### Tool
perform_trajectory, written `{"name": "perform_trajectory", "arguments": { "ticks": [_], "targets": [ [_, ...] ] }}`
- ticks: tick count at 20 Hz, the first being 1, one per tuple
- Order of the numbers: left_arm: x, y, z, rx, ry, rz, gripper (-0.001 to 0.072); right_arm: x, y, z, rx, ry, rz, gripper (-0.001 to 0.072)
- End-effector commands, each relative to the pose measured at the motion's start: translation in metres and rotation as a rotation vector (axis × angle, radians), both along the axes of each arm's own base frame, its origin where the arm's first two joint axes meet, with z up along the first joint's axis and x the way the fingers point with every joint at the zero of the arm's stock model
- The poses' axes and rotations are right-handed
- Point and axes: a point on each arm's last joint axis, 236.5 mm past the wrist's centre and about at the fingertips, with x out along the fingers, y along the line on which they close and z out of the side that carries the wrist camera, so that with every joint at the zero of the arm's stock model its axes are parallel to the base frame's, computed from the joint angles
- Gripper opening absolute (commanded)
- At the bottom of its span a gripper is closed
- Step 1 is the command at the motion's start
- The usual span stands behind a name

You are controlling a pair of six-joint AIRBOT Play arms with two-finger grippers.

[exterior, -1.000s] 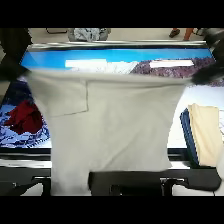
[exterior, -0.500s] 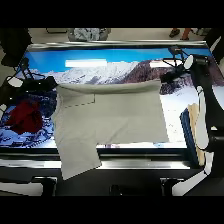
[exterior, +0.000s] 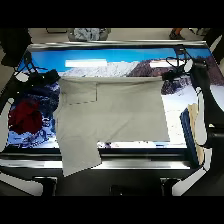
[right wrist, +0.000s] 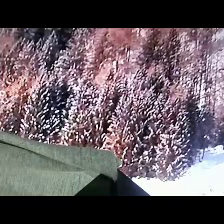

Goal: Fold the shirts.

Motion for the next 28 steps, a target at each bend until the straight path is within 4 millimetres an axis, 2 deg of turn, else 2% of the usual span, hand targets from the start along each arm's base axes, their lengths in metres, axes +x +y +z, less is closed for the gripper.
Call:
{"name": "perform_trajectory", "arguments": {
  "ticks": [1, 2, 3, 5, 7, 8, 10, 13, 17, 19, 20, 22, 25, 26, 28],
  "targets": [
    [-0.031, -0.007, 0.0, -0.006, 0.104, -0.1, 0.003, -0.036, 0.005, -0.002, -0.011, 0.14, 0.059, 0.0044],
    [-0.05, -0.005, 0.0, 0.014, 0.159, -0.141, 0.003, -0.052, 0.008, 0.0, -0.024, 0.197, 0.101, 0.0044],
    [-0.071, -0.002, -0.007, 0.064, 0.237, -0.187, 0.0029, -0.074, 0.01, -0.002, -0.032, 0.281, 0.148, 0.0043],
    [-0.117, 0.006, -0.032, 0.129, 0.443, -0.258, 0.003, -0.105, 0.013, -0.016, -0.037, 0.425, 0.216, 0.0043],
    [-0.152, 0.011, -0.046, 0.147, 0.596, -0.289, 0.0029, -0.124, 0.007, -0.027, -0.052, 0.525, 0.224, 0.0043],
    [-0.163, 0.009, -0.049, 0.136, 0.636, -0.306, 0.003, -0.131, 0.009, -0.033, -0.037, 0.562, 0.227, 0.0043],
    [-0.176, 0.004, -0.06, 0.116, 0.689, -0.315, 0.003, -0.142, 0.019, -0.046, 0.018, 0.628, 0.223, 0.0043],
    [-0.183, 0.001, -0.071, 0.109, 0.713, -0.318, 0.0029, -0.162, 0.037, -0.06, 0.106, 0.742, 0.25, 0.0043],
    [-0.183, 0.001, -0.071, 0.109, 0.712, -0.316, 0.0049, -0.161, 0.036, -0.065, 0.116, 0.751, 0.207, 0.0054],
    [-0.185, 0.003, -0.067, 0.104, 0.723, -0.318, 0.0392, -0.16, 0.036, -0.063, 0.116, 0.744, 0.208, 0.0539],
    [-0.188, 0.006, -0.062, 0.098, 0.736, -0.318, 0.0464, -0.168, 0.034, -0.056, 0.098, 0.761, 0.261, 0.0566],
    [-0.199, 0.019, -0.049, 0.082, 0.756, -0.306, 0.0464, -0.189, 0.013, -0.038, 0.015, 0.824, 0.297, 0.0566],
    [-0.231, 0.032, -0.034, 0.027, 0.786, -0.27, 0.0464, -0.198, 0.007, -0.012, 0.153, 0.777, 0.242, 0.0561],
    [-0.245, 0.029, -0.035, -0.009, 0.779, -0.255, 0.0464, -0.204, -0.001, -0.008, 0.166, 0.771, 0.213, 0.0552],
    [-0.285, 0.012, -0.057, -0.09, 0.771, -0.227, 0.0463, -0.231, -0.009, -0.014, 0.156, 0.815, 0.188, 0.0552]
  ]
}}
